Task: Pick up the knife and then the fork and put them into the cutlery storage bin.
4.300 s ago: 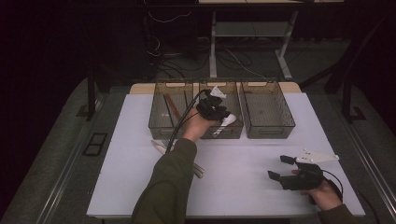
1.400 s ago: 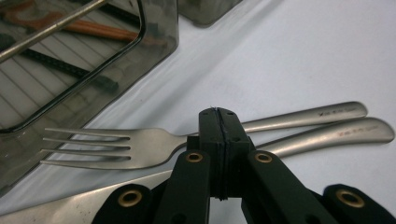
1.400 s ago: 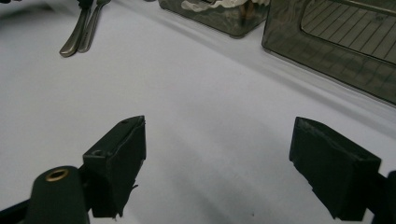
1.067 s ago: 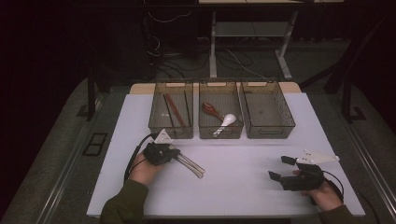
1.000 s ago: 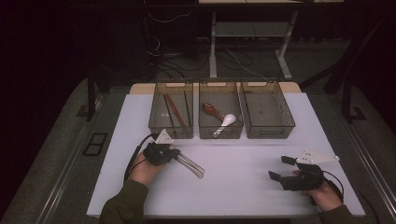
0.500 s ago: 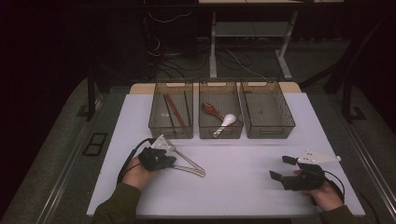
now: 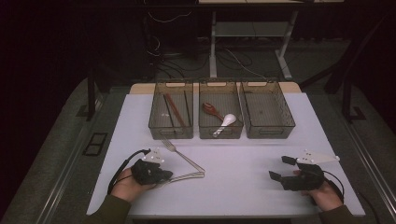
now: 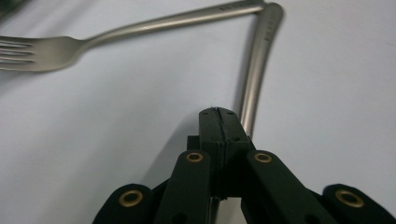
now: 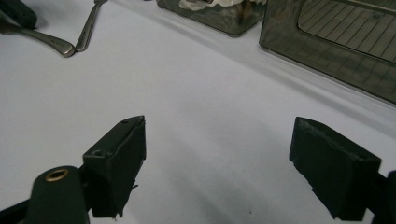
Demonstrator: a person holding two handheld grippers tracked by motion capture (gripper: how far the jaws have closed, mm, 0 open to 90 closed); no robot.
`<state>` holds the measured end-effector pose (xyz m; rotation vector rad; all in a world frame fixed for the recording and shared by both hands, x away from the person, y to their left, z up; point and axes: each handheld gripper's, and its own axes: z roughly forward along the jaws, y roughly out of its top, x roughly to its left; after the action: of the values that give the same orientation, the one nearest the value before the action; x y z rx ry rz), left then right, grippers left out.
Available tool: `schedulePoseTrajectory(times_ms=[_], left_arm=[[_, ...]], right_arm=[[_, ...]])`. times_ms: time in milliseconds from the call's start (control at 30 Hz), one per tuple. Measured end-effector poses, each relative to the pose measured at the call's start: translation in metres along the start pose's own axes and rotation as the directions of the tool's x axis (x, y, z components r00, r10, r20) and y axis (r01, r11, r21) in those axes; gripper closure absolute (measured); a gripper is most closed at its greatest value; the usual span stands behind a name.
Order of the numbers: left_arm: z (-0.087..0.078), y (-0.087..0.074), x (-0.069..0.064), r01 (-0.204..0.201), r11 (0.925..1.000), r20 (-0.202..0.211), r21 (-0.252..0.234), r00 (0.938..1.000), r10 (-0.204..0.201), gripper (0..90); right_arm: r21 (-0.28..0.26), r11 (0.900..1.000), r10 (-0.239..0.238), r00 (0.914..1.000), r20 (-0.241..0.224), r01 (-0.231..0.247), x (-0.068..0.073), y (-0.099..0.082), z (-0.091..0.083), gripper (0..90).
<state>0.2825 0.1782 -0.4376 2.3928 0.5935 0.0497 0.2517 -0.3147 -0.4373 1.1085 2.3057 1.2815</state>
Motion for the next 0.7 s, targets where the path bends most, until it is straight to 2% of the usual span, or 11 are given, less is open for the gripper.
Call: schedulePoseTrajectory(times_ms=[100, 233, 300, 400, 500, 700], left_arm=[[-0.001, -0.001, -0.004, 0.011, 0.9999, 0.010, -0.009, 0.9999, -0.011, 89.1], [-0.003, 0.006, -0.010, 0.010, 0.9959, 0.025, -0.090, 0.9997, -0.008, 78.2], [0.001, 0.010, -0.015, -0.024, 0.9959, 0.018, -0.087, 0.9995, 0.025, 68.7], [0.009, 0.011, -0.019, -0.052, 0.9972, 0.005, -0.053, 0.9986, 0.052, 63.8], [0.015, 0.010, -0.019, -0.062, 0.9971, 0.004, -0.045, 0.9981, 0.062, 63.9], [0.015, 0.007, -0.019, -0.098, 0.9937, -0.022, -0.054, 0.9950, 0.097, 72.6]], right_arm=[[0.000, 1.0000, -0.002, 1.0000, 0.000, 0.002, 0.000, 0.000, 0.000, 18.1], [0.001, 1.0000, -0.006, 1.0000, -0.001, 0.006, 0.000, 0.000, 0.000, 18.0], [0.000, 1.0000, -0.007, 1.0000, -0.001, 0.007, 0.000, 0.000, 0.001, 18.0], [0.001, 1.0000, -0.003, 1.0000, -0.002, 0.003, 0.000, 0.000, 0.000, 18.0], [-0.002, 1.0000, -0.002, 1.0000, -0.004, 0.002, 0.000, 0.000, 0.000, 18.0], [-0.009, 1.0000, -0.001, 1.0000, -0.009, 0.001, 0.001, 0.001, 0.000, 18.0]])
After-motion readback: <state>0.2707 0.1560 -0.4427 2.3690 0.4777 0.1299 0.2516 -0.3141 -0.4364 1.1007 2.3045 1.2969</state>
